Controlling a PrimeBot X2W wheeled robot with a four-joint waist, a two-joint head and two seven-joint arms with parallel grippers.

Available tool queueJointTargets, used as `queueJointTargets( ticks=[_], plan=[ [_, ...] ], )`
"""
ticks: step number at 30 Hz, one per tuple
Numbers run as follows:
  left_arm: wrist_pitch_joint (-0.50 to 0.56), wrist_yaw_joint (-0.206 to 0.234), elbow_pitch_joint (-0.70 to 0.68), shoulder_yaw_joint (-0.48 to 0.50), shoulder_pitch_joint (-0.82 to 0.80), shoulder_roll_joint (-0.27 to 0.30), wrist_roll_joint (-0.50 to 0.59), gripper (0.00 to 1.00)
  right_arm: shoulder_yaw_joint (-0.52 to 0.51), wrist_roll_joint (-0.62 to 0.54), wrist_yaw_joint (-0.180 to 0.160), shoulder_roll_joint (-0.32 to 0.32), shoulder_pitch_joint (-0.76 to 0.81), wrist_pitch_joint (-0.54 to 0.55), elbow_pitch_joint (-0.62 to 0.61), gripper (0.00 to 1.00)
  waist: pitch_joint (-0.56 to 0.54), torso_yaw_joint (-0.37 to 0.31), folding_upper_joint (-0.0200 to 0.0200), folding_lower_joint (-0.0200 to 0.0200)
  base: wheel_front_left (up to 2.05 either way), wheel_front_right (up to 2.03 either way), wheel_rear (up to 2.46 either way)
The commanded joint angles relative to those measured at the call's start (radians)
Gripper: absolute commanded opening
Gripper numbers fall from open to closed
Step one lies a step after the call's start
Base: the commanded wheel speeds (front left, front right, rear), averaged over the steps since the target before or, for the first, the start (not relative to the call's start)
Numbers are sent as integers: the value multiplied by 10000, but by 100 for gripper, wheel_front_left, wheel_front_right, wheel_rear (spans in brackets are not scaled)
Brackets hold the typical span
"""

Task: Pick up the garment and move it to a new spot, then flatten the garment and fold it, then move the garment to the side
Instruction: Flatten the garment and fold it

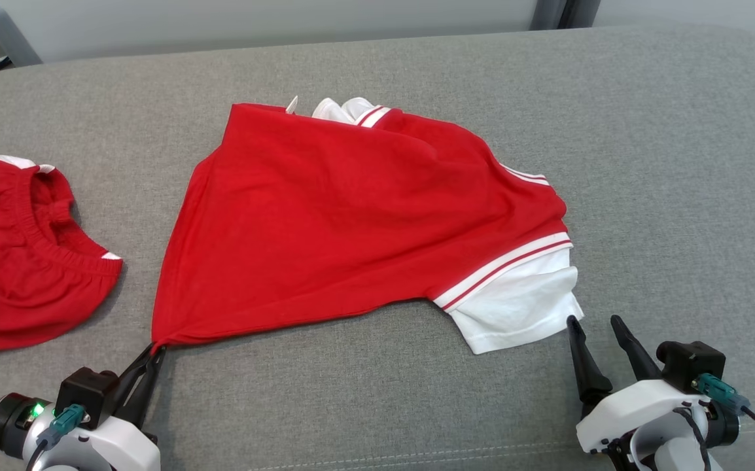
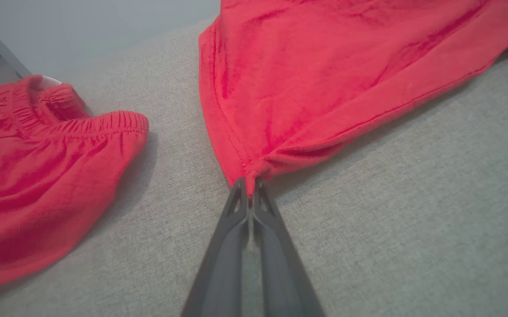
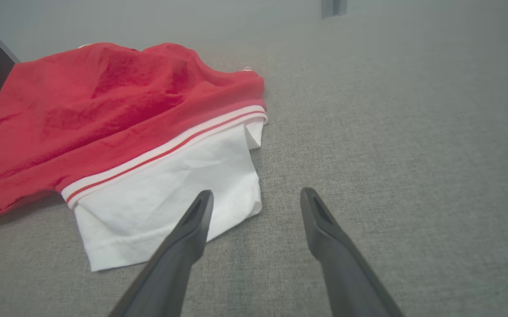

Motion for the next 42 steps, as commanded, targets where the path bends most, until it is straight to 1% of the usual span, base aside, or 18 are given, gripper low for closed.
queueJointTargets(
  ticks=[1, 11, 13, 14, 15, 16, 17, 19, 20, 23, 26, 33, 36, 39, 42],
  plan=[
    [-61, -70, -230, 339, -124, 325, 7, 0, 269, 187, 12, -14, -55, -134, -179, 100, 69, 32, 0, 0, 0, 0, 0],
    [-61, -70, -416, 44, -225, 436, -144, 0, 141, 573, 12, -14, -409, -134, 23, 100, 370, 266, 0, 0, 0, 0, 0],
    [-61, -70, -438, -24, -231, 468, -189, 0, 155, 618, 12, -14, -464, -134, 120, 94, 398, 328, 0, 0, 0, 0, 0],
    [-61, -70, -442, -54, -231, 482, -213, 0, 181, 622, 12, -14, -492, -134, 185, 92, 408, 358, 0, 0, 0, 0, 0],
    [-61, -70, -445, -79, -232, 492, -235, 0, 210, 597, 12, -14, -518, -134, 278, 84, 414, 384, 0, 0, 0, 0, 0],
    [-61, -71, -444, -106, -231, 501, -250, 0, 242, 425, 12, -14, -552, -134, 409, 46, 413, 404, 0, 0, 0, 0, 0],
    [-61, -71, -435, -128, -229, 504, -266, 0, 230, 328, 12, -14, -577, -134, 546, 33, 410, 420, 0, 0, 0, 0, 0],
    [-61, -71, -405, -164, -225, 488, -299, 0, 127, 360, 12, -14, -614, -134, 755, 9, 385, 451, 0, 0, 0, 0, 0],
    [-61, -71, -387, -189, -224, 481, -307, 0, 68, 341, 12, -14, -629, -134, 818, 0, 369, 463, 0, 0, 0, 0, 0],
    [-61, -71, -350, -207, -211, 443, -325, 0, -202, 285, 12, -14, -655, -134, 762, 0, 306, 459, 0, 0, 0, 0, 0],
    [-61, -71, -316, -138, -169, 393, -357, 0, -469, 239, 12, -14, -651, -134, 297, 0, 206, 387, 0, 0, 0, 0, 0],
    [-61, -71, -528, -23, -180, 359, -657, 0, -772, 332, 12, -14, -395, -134, -2362, 0, -294, 166, 0, 0, 0, 0, 0],
    [-61, -71, -639, -2, -319, 362, -596, 0, -812, 409, 12, -14, -351, -134, -3161, 0, -630, 86, 0, 0, 0, 0, 0],
    [-61, -71, -787, -160, -587, 441, -477, 0, -732, 501, 12, -14, -557, -134, -3537, 0, -995, 15, 0, 0, 0, 0, 0],
    [-61, -71, -816, -677, -1102, 684, -567, 0, -446, 502, 12, -14, -1069, -134, -3495, 0, -1340, -40, 0, 0, 0, 0, 0]
  ],
)
